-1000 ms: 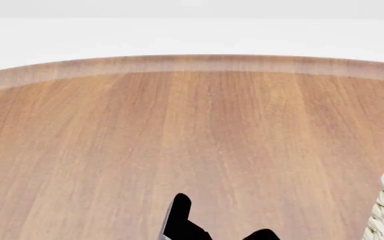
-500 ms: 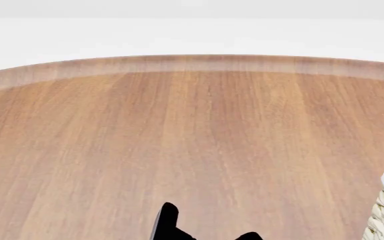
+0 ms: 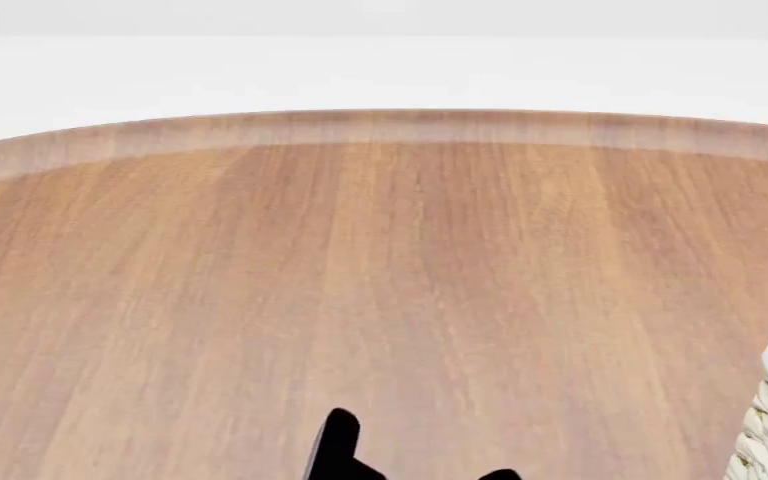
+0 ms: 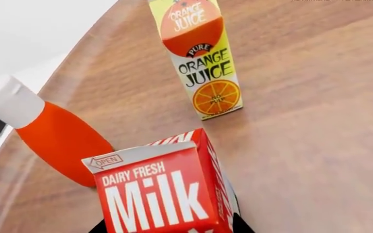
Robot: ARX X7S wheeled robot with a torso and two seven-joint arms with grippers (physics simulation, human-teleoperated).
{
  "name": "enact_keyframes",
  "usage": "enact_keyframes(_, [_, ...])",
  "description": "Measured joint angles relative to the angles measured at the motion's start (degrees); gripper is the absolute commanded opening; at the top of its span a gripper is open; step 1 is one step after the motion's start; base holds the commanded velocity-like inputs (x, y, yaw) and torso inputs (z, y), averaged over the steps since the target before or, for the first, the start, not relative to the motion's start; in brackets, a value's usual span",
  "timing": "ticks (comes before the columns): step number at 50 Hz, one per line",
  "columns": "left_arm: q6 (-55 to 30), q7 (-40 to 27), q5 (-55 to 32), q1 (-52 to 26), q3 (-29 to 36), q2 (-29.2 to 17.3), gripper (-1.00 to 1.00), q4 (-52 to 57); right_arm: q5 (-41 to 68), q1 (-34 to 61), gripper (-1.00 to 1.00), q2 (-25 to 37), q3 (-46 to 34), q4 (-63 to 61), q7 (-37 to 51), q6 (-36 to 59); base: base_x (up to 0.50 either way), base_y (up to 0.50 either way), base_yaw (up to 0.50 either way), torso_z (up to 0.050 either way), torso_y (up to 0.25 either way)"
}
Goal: Pick the milk and place it in the basket.
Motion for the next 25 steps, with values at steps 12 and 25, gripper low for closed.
enact_keyframes(12, [0.13, -0.13, 0.09, 0.06, 0.33, -0.03, 1.0, 0.1, 0.96, -0.46, -1.0, 4.08, 1.44, -10.14, 4.02, 4.97, 0.0, 0.0, 0.0, 0.0, 0.001])
enact_keyframes(25, [0.23, -0.39, 0.04, -0.27, 0.96, -0.2, 1.0, 0.15, 3.52, -0.14, -1.0, 9.31, 6.67, -25.66, 10.45, 11.34, 0.0, 0.0, 0.0, 0.0, 0.001])
